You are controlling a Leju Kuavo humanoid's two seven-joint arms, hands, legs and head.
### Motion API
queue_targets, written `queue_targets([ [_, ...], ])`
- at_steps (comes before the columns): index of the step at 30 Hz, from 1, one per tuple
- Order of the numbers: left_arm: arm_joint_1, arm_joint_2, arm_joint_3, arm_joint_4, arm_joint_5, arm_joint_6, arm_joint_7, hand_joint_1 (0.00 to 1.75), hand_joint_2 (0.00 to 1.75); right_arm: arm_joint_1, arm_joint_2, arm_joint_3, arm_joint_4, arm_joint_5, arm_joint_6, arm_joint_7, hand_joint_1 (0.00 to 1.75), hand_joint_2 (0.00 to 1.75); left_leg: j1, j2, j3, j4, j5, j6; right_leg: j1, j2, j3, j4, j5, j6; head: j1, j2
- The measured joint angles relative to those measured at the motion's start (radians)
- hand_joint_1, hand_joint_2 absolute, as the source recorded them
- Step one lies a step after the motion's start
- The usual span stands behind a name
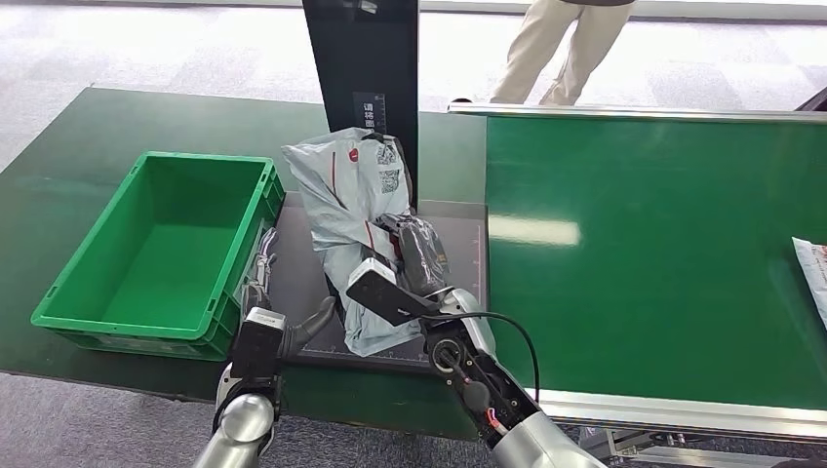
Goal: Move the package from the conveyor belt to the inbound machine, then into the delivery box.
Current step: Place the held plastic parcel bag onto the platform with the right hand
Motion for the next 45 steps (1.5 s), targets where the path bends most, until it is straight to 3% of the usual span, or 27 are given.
queue_targets([
  [18, -0.011, 0.000, -0.002, 0.006, 0.002, -0.010, 0.000, 0.00, 1.75, 0.001, 0.000, 0.023, -0.012, 0.013, 0.008, 0.015, 1.75, 1.75, 0.000, 0.000, 0.000, 0.000, 0.000, 0.000, 0.000, 0.000, 0.000, 0.000, 0.000, 0.000, 0.000, 0.000],
  [22, -0.025, -0.004, -0.003, 0.017, 0.005, -0.014, 0.000, 0.00, 1.75, 0.000, 0.000, 0.036, -0.013, 0.006, 0.008, 0.024, 0.00, 1.75, 0.000, 0.000, 0.000, 0.000, 0.000, 0.000, 0.000, 0.000, 0.000, 0.000, 0.000, 0.000, 0.000, 0.000],
  [45, -0.050, -0.005, -0.004, 0.047, 0.006, -0.021, -0.001, 0.00, 1.75, -0.001, 0.000, 0.037, -0.003, -0.020, -0.023, 0.030, 0.00, 1.75, 0.000, 0.000, 0.000, 0.000, 0.000, 0.000, 0.000, 0.000, 0.000, 0.000, 0.000, 0.000, 0.000, 0.000],
])
